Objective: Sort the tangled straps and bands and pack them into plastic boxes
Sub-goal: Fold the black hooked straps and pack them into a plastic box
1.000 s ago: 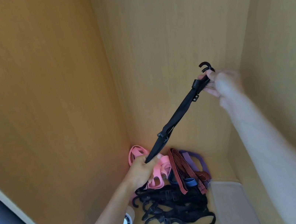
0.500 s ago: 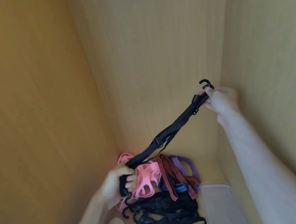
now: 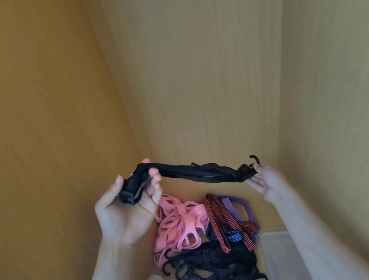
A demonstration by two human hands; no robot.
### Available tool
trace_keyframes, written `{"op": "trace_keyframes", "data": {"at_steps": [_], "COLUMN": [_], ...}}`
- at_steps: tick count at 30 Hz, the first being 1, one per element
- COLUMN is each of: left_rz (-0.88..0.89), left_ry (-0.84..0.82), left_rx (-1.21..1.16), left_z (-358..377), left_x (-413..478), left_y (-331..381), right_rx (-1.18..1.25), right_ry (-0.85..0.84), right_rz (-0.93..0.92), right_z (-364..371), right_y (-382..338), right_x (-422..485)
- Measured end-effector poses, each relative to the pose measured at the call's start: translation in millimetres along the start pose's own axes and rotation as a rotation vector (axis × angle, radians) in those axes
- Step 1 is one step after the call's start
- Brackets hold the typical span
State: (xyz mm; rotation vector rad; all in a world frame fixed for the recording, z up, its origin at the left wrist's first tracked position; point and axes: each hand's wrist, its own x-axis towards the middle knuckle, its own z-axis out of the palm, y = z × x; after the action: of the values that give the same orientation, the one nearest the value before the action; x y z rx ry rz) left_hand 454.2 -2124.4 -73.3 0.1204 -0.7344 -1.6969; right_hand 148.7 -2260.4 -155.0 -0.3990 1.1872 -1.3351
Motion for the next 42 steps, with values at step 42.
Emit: {"op": "trace_keyframes", "data": {"at_steps": [42], "left_rz": [-0.417], "left_ry": [0.433], "left_rx": [0.647], "left_z": [8.7], "left_x": [34.7], "left_y": [-63.5], "right_rx": [-0.516], "right_ry": [-0.549], "right_rz": [-0.553], "right_z": [32.7], "right_y": [7.6], "right_x": [-80.3]}}
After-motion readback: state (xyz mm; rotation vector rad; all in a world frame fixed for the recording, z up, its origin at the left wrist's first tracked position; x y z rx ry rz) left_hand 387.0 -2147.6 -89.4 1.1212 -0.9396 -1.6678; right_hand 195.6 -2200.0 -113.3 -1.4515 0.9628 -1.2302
